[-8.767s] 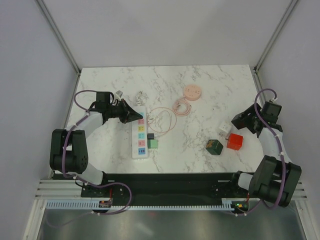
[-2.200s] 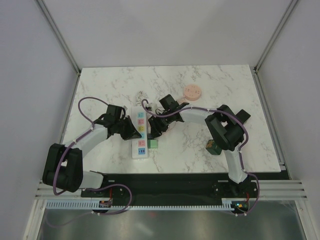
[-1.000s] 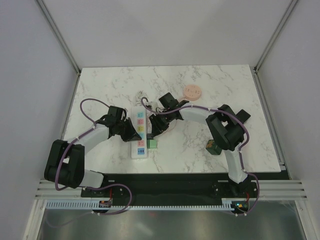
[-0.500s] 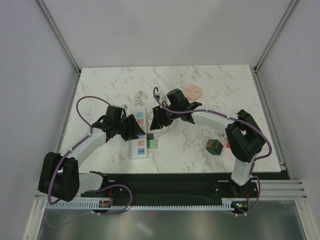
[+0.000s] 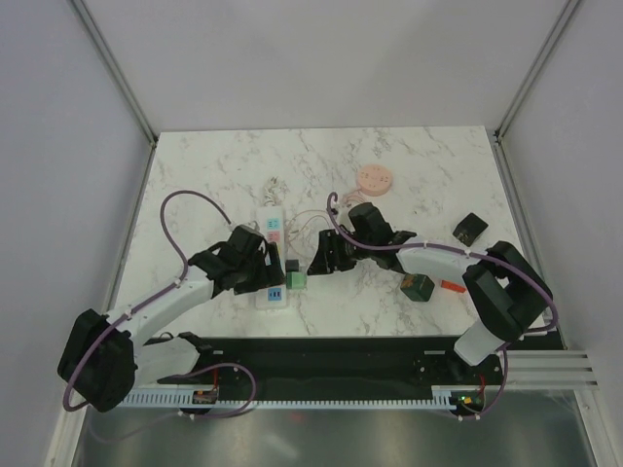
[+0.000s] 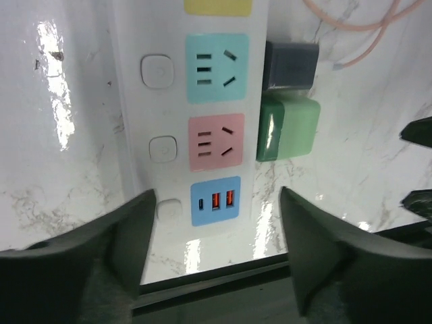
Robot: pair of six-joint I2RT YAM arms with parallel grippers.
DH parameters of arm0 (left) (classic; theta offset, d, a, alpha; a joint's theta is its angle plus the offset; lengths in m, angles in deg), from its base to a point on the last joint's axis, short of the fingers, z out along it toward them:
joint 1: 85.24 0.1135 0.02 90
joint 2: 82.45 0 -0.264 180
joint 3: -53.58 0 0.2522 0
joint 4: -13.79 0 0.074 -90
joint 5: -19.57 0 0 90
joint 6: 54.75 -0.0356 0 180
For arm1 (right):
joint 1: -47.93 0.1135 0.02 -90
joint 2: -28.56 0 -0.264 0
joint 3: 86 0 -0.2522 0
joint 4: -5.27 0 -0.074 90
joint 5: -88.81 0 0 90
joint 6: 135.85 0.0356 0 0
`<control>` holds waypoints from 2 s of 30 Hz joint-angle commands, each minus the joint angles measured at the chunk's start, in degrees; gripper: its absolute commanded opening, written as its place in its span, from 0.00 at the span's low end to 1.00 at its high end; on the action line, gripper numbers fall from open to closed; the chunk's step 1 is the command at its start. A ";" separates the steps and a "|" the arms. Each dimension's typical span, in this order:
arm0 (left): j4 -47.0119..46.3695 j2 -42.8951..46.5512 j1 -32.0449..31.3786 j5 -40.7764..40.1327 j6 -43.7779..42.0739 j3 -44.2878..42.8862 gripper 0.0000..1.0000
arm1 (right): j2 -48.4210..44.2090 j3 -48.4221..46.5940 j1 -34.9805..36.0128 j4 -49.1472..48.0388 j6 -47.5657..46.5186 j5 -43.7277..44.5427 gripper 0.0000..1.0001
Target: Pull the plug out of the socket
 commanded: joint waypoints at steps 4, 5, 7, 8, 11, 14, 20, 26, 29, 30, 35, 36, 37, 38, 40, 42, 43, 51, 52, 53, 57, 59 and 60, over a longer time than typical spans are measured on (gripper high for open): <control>4.89 -1.54 -7.20 -11.10 4.95 -1.46 0.98 | -4.37 3.68 0.18 -5.69 1.45 1.31 0.65; 5.24 -2.07 -7.56 -11.54 5.56 -1.72 0.98 | -4.37 4.11 0.18 -5.95 1.54 1.22 0.64; 5.86 -3.12 -9.22 -12.59 6.09 -1.99 0.99 | -4.64 5.35 0.18 -6.74 1.72 0.95 0.65; 6.03 -3.47 -9.67 -13.47 6.71 -1.99 0.99 | -4.73 5.61 0.09 -6.92 1.80 0.95 0.65; 5.95 -5.14 -10.99 -13.65 7.41 -1.99 1.00 | -5.08 6.49 0.09 -7.36 1.72 0.78 0.65; 5.77 -8.21 -12.39 -14.09 7.59 -2.51 1.00 | -4.99 6.93 0.09 -8.33 2.24 0.43 0.65; 5.86 -10.68 -13.45 -15.32 8.20 -2.52 1.00 | -3.94 7.81 0.09 -11.40 4.18 -1.15 0.65; 4.46 -11.30 -13.45 -14.89 8.64 -1.55 0.94 | -3.50 8.34 0.18 -13.06 5.66 -1.07 0.64; 2.96 -11.30 -13.54 -13.75 8.82 -0.50 0.86 | -2.44 9.13 0.26 -16.58 8.47 -2.38 0.64; 1.91 -11.13 -13.45 -13.39 8.82 -0.15 0.80 | -1.75 9.74 0.26 -19.38 10.49 -2.73 0.64; 0.15 -10.86 -13.45 -11.46 8.56 0.65 0.47 | 0.46 11.32 0.79 -25.19 15.51 -2.83 0.65; -0.03 -10.86 -13.45 -11.20 8.56 0.82 0.44 | 0.98 11.50 0.79 -25.73 16.30 -2.57 0.65; -0.47 -10.51 -13.45 -10.85 8.47 0.91 0.37 | 1.25 11.76 0.79 -26.08 17.53 -2.21 0.65; -0.82 -10.25 -13.45 -10.15 8.47 1.09 0.28 | 1.51 12.03 0.79 -26.34 18.06 -1.60 0.66; -1.26 -9.90 -13.45 -9.70 8.73 1.53 0.02 | 2.22 12.12 0.70 -26.35 18.94 -0.90 0.66; -1.61 -9.37 -13.45 -9.35 8.91 2.05 0.02 | 3.00 12.29 0.79 -26.69 19.29 -0.19 0.69; -1.87 -9.11 -13.45 -9.09 8.91 2.23 0.02 | 3.36 12.38 0.79 -27.31 19.82 -0.28 0.69; -4.95 -5.24 -13.45 -6.01 9.17 4.87 0.02 | 8.10 12.30 1.32 -34.35 24.66 -1.60 0.69; -5.04 -4.89 -13.45 -5.92 9.35 5.04 0.02 | 8.54 11.77 1.49 -34.17 24.57 -1.42 0.69; -5.21 -4.54 -13.45 -5.75 9.44 5.30 0.02 | 9.07 11.59 1.67 -33.91 24.57 -1.33 0.68; -5.48 -3.92 -13.45 -5.13 9.79 5.66 0.02 | 10.48 10.98 2.20 -34.78 25.36 -0.89 0.62; -5.57 -4.00 -13.45 -5.04 10.14 5.92 0.02 | 11.35 10.62 2.55 -35.31 25.53 -0.98 0.60; -5.74 -4.09 -13.45 -4.95 10.23 6.01 0.02 | 11.79 10.45 2.55 -35.57 25.71 -1.07 0.59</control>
